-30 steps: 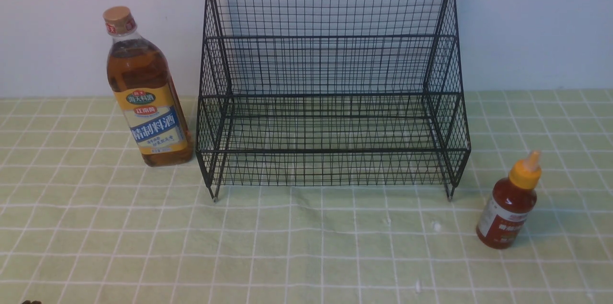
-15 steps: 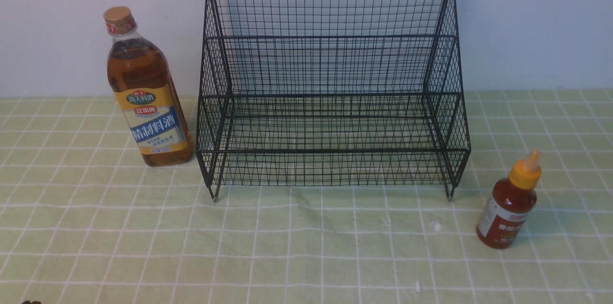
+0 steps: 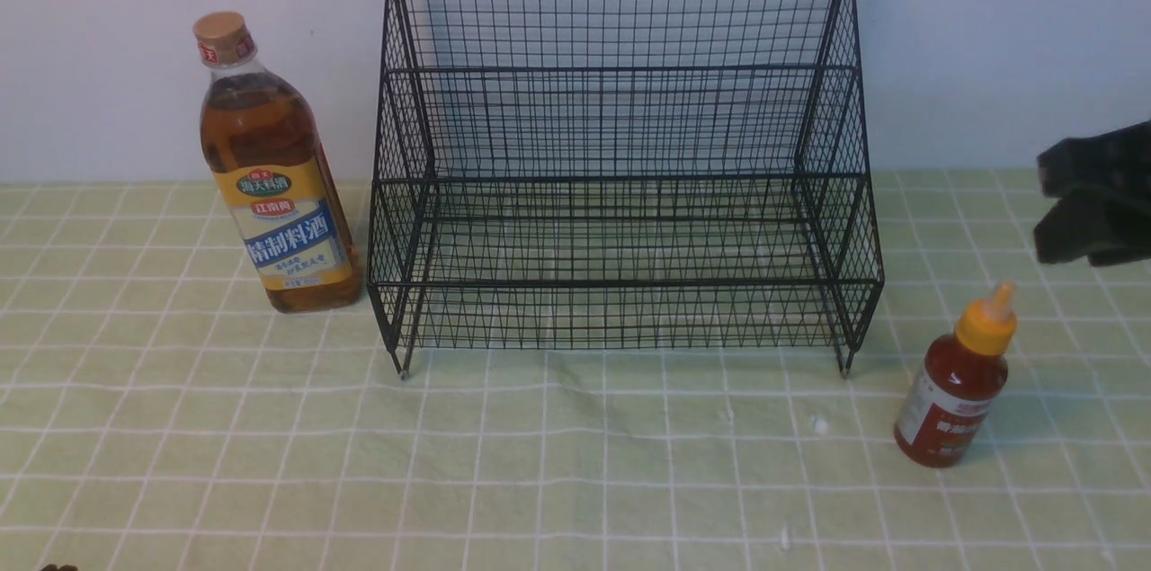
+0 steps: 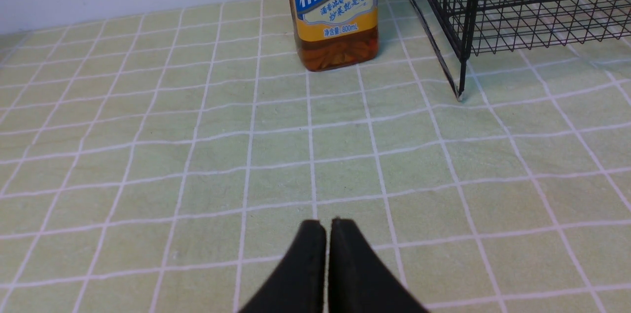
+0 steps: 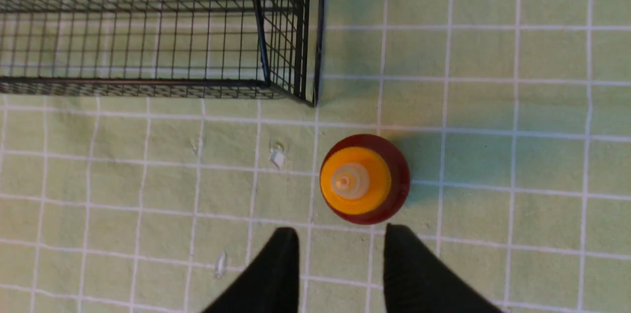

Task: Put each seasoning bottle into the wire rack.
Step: Use the right arm to grab the condiment bottle closest to it

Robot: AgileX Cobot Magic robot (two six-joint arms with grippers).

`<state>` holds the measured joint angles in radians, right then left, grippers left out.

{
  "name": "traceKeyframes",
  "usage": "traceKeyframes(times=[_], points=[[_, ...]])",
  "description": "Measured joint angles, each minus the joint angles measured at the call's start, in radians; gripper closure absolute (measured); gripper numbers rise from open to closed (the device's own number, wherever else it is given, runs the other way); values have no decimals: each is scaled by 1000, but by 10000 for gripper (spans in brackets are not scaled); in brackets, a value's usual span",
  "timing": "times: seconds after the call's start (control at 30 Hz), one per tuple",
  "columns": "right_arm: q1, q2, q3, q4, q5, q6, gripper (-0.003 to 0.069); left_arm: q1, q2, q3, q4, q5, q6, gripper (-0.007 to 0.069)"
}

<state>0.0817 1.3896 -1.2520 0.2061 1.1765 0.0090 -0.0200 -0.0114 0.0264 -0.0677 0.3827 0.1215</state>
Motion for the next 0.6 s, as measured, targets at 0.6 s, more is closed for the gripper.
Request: traceKeyframes(times=[0.6], points=[[71,270,-2,-138,-72,-9,165,0,0,0,0,0,0,631]])
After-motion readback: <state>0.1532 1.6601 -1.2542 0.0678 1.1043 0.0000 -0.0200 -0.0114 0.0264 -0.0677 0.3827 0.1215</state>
